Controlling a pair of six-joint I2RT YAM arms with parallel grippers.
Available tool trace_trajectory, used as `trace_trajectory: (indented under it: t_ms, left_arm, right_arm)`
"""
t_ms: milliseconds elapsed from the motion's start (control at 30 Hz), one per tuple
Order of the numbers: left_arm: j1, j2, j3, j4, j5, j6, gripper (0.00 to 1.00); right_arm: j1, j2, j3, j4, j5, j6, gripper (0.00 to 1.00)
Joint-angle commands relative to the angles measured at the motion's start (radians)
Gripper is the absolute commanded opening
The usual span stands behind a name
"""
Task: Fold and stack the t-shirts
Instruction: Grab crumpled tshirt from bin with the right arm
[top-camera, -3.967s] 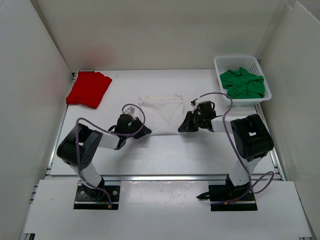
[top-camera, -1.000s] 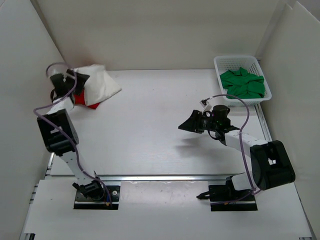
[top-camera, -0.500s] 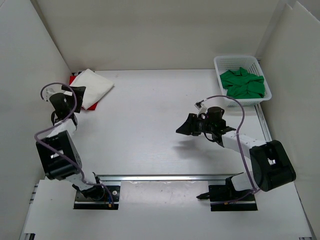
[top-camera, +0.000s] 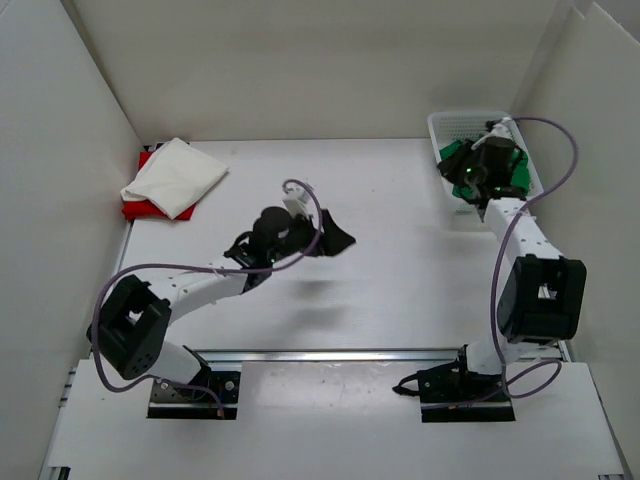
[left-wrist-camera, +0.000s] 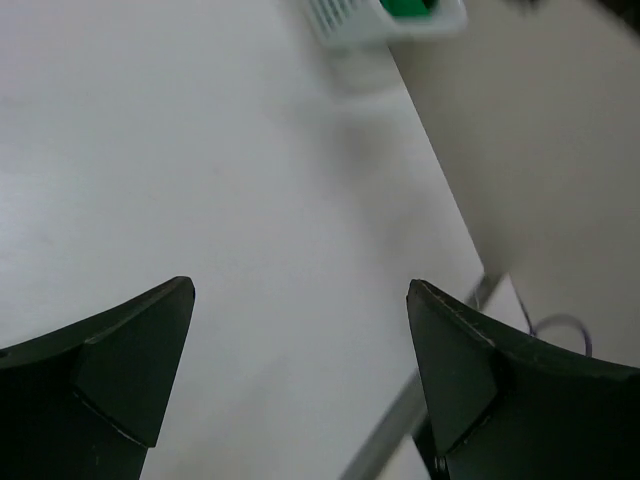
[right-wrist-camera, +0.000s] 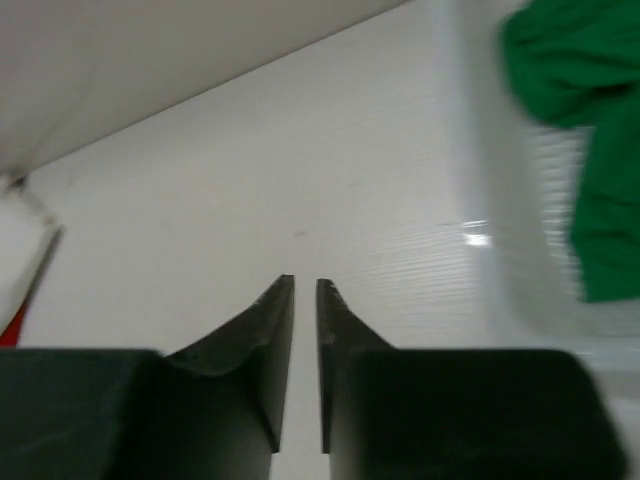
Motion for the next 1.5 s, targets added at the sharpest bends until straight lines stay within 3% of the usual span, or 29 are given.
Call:
trace_trajectory:
  t_ms: [0, 133, 200, 267, 500, 600, 667, 700, 733, 767, 800, 967, 1233, 1300, 1467]
  left_arm:
    - [-0.122, -0.001, -0.071, -0.007, 0.06, 0.108, 0.99]
    - [-0.145, -0.022, -0.227, 0.082, 0.125, 0.068, 0.98]
    - [-0.142, -0.03, -0.249, 0.073, 0.125, 0.065, 0.99]
    - [-0.144, -0.042, -0.281, 0.09, 0.141, 0.064, 0.99]
    - [-0.13, -0.078, -0.367, 0.146, 0.172, 0.033, 0.99]
    - [-0.116, -0.078, -0.373, 0.148, 0.188, 0.03, 0.98]
    - [-0.113, -0.085, -0.384, 0.145, 0.186, 0.025, 0.98]
    - [-0.106, -0.09, -0.381, 0.145, 0.183, 0.024, 0.99]
    - [-0.101, -0.088, -0.379, 0.149, 0.188, 0.016, 0.98]
    - [-0.093, -0.096, -0.379, 0.148, 0.183, 0.018, 0.99]
    - [-0.087, -0.099, -0.379, 0.143, 0.178, 0.022, 0.99]
    - [-0.056, -0.096, -0.364, 0.125, 0.192, 0.008, 0.99]
    - [0.009, -0.16, -0.324, 0.093, 0.192, -0.021, 0.99]
    - [0.034, -0.174, -0.313, 0.085, 0.192, -0.036, 0.99]
    - [0.195, -0.237, -0.323, 0.08, 0.275, -0.099, 0.99]
  right_arm:
    - [-0.131, 0.102, 0.144, -0.156, 0.204, -0.068, 0.18]
    - [-0.171, 0.324, 0.382, -0.374, 0.405, -0.229, 0.47]
    - [-0.174, 0.444, 0.564, -0.479, 0.462, -0.27, 0.55]
    - [-0.185, 0.589, 0.7, -0.602, 0.51, -0.283, 0.58]
    - [-0.182, 0.861, 1.038, -0.751, 0.496, -0.292, 0.62]
    - [-0.182, 0.988, 1.266, -0.849, 0.453, -0.292, 0.56]
    - [-0.179, 1.013, 1.279, -0.85, 0.403, -0.286, 0.5]
    - [-0.185, 1.01, 1.264, -0.848, 0.372, -0.266, 0.38]
    - [-0.185, 1.015, 1.266, -0.856, 0.366, -0.265, 0.17]
    - [-0.185, 1.023, 1.286, -0.857, 0.357, -0.259, 0.03]
    - [-0.177, 1.021, 1.318, -0.876, 0.329, -0.257, 0.0]
    - [-0.171, 0.891, 1.368, -0.861, 0.289, -0.248, 0.0]
    - [-0.124, 0.471, 1.339, -0.864, 0.202, -0.283, 0.0]
    - [-0.076, 0.373, 1.296, -0.845, 0.165, -0.301, 0.0]
    - [0.157, -0.036, 0.936, -0.576, 0.085, -0.352, 0.0]
